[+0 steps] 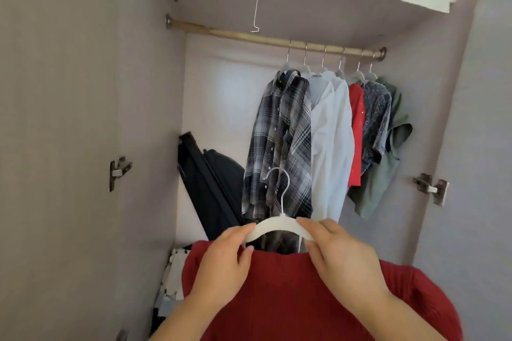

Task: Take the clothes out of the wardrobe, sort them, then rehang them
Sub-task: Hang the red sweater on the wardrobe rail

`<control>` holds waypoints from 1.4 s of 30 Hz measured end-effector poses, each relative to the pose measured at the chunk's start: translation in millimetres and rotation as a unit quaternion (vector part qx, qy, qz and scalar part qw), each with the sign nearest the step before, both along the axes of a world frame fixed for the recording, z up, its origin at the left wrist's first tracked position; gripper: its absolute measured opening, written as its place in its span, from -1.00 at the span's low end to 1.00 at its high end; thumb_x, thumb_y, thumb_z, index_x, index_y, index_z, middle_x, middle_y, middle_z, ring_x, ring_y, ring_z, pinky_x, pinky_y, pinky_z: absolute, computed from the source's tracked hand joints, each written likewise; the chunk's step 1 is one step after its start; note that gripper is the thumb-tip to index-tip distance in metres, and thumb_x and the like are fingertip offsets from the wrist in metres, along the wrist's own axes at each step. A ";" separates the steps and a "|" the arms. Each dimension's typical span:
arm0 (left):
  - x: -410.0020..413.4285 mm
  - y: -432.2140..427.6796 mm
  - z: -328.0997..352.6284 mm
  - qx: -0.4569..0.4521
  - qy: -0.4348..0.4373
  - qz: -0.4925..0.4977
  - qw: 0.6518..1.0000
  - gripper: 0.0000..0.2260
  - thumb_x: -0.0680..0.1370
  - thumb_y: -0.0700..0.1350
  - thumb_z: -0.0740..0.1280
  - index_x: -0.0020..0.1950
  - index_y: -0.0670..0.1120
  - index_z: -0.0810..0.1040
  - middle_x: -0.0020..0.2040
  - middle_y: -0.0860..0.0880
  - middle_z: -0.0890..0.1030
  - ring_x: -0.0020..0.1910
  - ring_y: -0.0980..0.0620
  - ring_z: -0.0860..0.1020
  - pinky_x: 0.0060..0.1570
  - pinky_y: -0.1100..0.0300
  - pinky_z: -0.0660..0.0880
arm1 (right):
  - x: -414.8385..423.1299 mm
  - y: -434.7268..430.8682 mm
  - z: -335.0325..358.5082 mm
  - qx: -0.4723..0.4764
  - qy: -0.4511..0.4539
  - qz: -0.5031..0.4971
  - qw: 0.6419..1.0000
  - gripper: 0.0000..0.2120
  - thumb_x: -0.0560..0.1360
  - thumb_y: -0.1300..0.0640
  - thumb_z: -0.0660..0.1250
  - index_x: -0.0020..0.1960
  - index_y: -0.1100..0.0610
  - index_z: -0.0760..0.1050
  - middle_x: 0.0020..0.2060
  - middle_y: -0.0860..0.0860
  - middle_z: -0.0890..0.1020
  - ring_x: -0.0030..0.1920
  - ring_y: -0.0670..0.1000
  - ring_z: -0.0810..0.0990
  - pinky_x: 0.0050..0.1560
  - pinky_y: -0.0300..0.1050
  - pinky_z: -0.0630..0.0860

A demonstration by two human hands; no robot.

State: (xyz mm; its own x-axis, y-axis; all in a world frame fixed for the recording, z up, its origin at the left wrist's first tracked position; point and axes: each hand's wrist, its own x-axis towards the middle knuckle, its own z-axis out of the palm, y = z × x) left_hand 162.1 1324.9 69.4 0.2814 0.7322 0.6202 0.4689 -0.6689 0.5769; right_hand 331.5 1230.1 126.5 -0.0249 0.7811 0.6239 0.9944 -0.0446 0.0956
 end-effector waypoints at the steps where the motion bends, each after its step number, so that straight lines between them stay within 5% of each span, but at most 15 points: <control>1: 2.4 15.1 9.3 0.009 0.001 0.010 1.000 -0.62 0.54 -0.16 0.29 0.35 0.06 0.41 0.19 0.21 0.45 0.11 0.34 0.38 0.17 0.56 0.21 | 2.8 16.6 9.4 -0.002 0.006 0.014 1.000 -0.61 0.56 -0.01 0.17 0.37 -0.19 0.26 0.07 -0.12 0.50 -0.09 -0.03 0.62 -0.28 -0.06 0.52; 4: 7.5 64.3 38.1 0.035 0.007 0.038 0.999 -0.61 0.54 -0.17 0.30 0.35 0.04 0.41 0.22 0.18 0.45 0.13 0.33 0.37 0.10 0.67 0.12 | 6.6 69.8 37.5 0.005 -0.015 0.022 1.000 -0.61 0.62 0.05 0.03 0.42 -0.15 0.13 0.19 -0.10 0.40 0.03 0.01 0.58 -0.18 -0.10 0.46; 8: 13.5 134.8 82.7 0.078 0.004 0.058 0.995 -0.61 0.53 -0.16 0.29 0.36 0.02 0.40 0.27 0.15 0.44 0.28 0.18 0.38 0.25 0.45 0.17 | 12.4 145.6 82.8 0.036 -0.049 -0.013 0.998 -0.69 0.59 0.17 0.08 0.31 -0.04 0.24 0.08 -0.04 0.41 -0.05 0.06 0.58 -0.32 -0.14 0.30; 18: 20.5 296.7 197.1 0.173 -0.061 0.078 0.980 -0.62 0.53 -0.16 0.29 0.35 -0.01 0.41 0.23 0.01 0.48 0.21 0.06 0.44 0.20 0.27 0.30 | -2.3 305.5 209.6 0.106 -0.052 -0.068 0.991 -0.79 0.51 0.31 0.15 0.12 0.15 0.37 0.02 0.06 0.47 -0.06 0.13 0.55 -0.39 -0.12 0.23; 21: 23.7 330.4 224.2 0.201 -0.074 0.088 0.973 -0.61 0.52 -0.16 0.30 0.34 0.00 0.41 0.20 0.01 0.50 0.17 0.05 0.46 0.17 0.23 0.34 | 0.5 340.5 239.9 0.129 -0.034 -0.078 0.988 -0.77 0.49 0.34 0.16 0.13 0.18 0.37 0.04 0.09 0.46 -0.02 0.16 0.54 -0.27 -0.08 0.30; 32: 36.9 397.9 251.8 0.268 -0.060 0.133 0.952 -0.58 0.51 -0.14 0.32 0.36 0.03 0.39 0.18 0.06 0.50 0.06 0.17 0.46 0.04 0.38 0.29 | 68.7 439.9 313.1 0.208 0.014 -0.057 0.976 -0.83 0.51 0.31 0.15 0.05 0.15 0.41 0.05 0.12 0.52 0.05 0.19 0.54 -0.17 -0.10 0.33; 42: 43.0 424.7 232.5 0.261 -0.042 0.151 0.952 -0.58 0.52 -0.11 0.30 0.37 0.09 0.35 0.20 0.12 0.47 0.02 0.28 0.40 0.02 0.44 0.25 | 110.1 493.6 295.5 0.180 -0.004 0.028 0.983 -0.61 0.55 0.13 0.18 0.37 0.03 0.33 0.15 0.14 0.48 0.15 0.19 0.50 0.03 0.00 0.44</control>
State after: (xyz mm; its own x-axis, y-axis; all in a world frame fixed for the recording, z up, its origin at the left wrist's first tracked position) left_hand 205.2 1749.7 301.9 0.0398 0.3568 0.9333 0.6522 -0.7170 0.2463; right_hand 441.6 1723.8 422.0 -0.0678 0.5070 0.8593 0.9956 -0.0218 0.0914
